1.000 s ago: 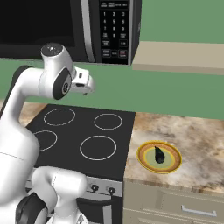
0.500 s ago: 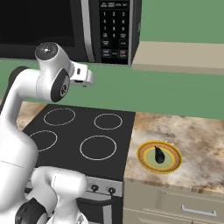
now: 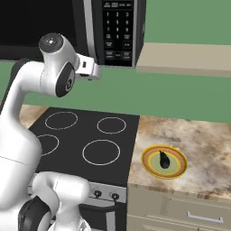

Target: Pick the eggplant from the counter and place it in the microwave. Then turn on the microwave.

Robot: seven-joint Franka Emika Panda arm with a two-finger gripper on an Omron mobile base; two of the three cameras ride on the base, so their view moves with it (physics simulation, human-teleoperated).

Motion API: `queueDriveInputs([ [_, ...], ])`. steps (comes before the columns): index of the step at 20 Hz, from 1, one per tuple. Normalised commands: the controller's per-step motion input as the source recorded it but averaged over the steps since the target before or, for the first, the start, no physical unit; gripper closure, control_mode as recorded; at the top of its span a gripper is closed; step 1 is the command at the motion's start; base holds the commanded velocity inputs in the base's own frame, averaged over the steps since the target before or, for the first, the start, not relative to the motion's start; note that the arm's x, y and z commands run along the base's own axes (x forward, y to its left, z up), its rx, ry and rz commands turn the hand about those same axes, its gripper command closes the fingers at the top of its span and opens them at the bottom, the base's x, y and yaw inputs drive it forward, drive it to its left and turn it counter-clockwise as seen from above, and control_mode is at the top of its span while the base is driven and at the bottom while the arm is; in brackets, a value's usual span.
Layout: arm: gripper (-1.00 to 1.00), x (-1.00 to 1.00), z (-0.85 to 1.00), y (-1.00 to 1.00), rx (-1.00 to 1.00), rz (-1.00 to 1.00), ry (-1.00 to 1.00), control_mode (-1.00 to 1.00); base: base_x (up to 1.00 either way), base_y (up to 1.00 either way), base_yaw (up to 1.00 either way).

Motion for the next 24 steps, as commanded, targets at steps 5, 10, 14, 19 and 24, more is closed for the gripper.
queueDriveInputs([
  [5,-1.0,0.18,0.28,-0.07,0.0,0.0,-0.08,-1.0,0.0,0.0,0.0],
  [10,-1.0,0.23,0.25,-0.09,0.0,0.0,-0.12,-1.0,0.0,0.0,0.0],
  [14,-1.0,0.27,0.23,-0.09,0.0,0.0,-0.13,-1.0,0.0,0.0,0.0],
  [19,-1.0,0.3,0.22,-0.08,0.0,0.0,-0.11,-1.0,0.0,0.0,0.0],
  [24,-1.0,0.34,0.19,-0.05,0.0,-0.01,-0.03,-1.0,0.0,0.0,0.0],
])
